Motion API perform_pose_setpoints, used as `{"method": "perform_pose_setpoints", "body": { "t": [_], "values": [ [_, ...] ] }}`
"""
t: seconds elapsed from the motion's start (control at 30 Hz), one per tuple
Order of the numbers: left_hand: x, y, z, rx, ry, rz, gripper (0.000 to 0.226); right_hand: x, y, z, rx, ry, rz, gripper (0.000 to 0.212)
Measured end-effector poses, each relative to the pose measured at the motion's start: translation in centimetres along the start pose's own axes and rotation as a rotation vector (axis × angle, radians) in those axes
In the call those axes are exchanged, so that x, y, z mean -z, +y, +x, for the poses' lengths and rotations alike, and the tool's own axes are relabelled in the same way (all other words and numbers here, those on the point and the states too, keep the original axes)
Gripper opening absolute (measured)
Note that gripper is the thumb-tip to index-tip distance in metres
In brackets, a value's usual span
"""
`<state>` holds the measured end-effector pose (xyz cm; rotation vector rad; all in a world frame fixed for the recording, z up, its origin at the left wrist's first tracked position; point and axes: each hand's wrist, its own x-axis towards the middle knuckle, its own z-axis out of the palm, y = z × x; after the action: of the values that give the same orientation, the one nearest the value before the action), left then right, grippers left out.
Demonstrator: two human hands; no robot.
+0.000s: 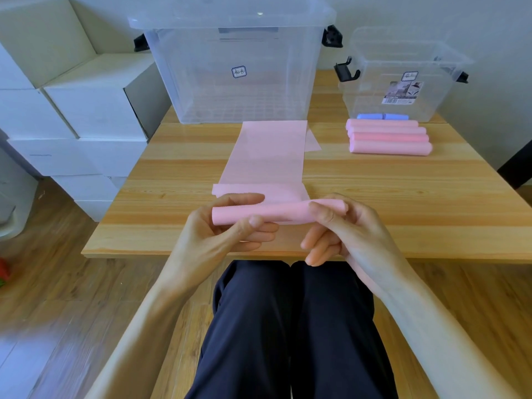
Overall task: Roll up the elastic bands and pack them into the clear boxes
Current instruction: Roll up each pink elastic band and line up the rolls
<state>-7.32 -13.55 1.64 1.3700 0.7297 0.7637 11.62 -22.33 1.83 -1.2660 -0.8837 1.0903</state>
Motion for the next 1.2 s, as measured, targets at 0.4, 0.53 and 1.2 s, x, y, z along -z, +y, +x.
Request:
{"method": "perform_pose_setpoints", "body": {
  "t": [0.4,0.53,1.2],
  "values": [
    [1.0,0.2,-0.3,-0.003,-0.062,0.006,0.025,0.1,0.3,0.0,-0.029,-0.11,-0.124,0.023],
    [1.0,0.0,-0.4,0.015,-0.075,0.012,0.031,0.2,0.4,0.0,0.001,-0.099,-0.176,0.016],
    [0.7,0.0,-0.7,-0.023,0.022,0.048,0.027,-0.7,0.5,-0.3,0.017,-0.059,-0.023,0.04]
  ]
}}
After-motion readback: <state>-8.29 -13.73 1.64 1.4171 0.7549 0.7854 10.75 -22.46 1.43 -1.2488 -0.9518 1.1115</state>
